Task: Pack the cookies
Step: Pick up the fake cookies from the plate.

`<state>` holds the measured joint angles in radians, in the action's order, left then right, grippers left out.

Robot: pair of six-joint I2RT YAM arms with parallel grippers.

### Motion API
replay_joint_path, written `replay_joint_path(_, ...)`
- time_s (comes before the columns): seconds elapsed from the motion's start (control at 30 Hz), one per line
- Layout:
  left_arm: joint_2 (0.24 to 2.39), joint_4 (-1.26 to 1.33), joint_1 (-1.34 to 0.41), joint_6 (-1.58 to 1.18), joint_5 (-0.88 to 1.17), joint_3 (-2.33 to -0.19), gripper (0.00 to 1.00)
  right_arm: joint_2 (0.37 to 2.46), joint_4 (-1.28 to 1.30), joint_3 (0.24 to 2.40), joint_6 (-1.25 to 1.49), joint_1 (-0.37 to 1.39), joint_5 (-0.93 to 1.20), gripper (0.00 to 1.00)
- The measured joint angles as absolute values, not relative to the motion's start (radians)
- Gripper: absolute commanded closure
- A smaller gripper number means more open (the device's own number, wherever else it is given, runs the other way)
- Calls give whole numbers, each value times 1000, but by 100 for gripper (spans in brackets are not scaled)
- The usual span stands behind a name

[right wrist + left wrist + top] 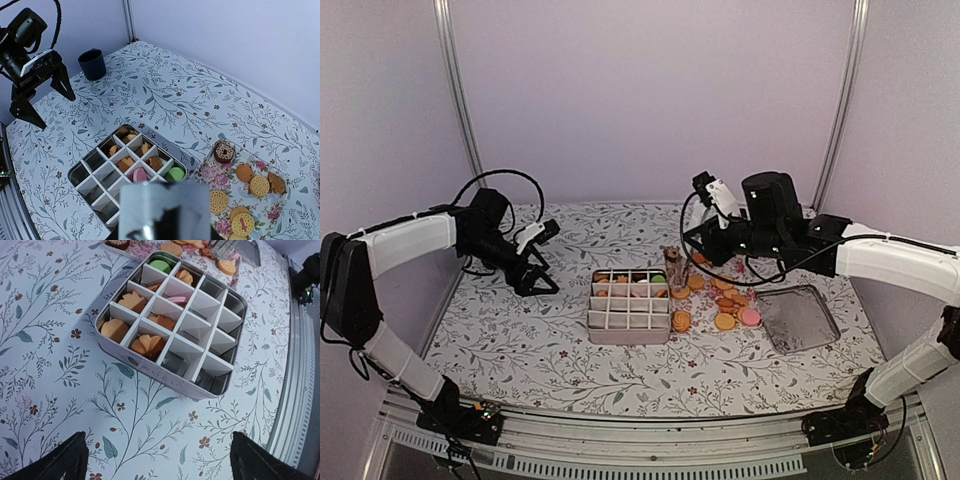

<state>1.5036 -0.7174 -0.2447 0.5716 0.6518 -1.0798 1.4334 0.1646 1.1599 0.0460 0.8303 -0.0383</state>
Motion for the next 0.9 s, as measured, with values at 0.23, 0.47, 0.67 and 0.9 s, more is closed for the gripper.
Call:
replay_joint_path(0.23,1577,-669,-275,530,665,-1080,1,1319,181,985,104,830,-26,68)
replay_joint_path(0.47,1703,-612,-406,479,661,-1080,1,1305,171,928,158,830,-9,67)
replay_joint_path(0.67,1784,-575,-463,441,633,-1080,1,1324,141,926,178,830,-1,67)
replay_joint_path(0.9,1796,-553,-464,425,617,-1092,1,1329,125,909,183,830,-2,66)
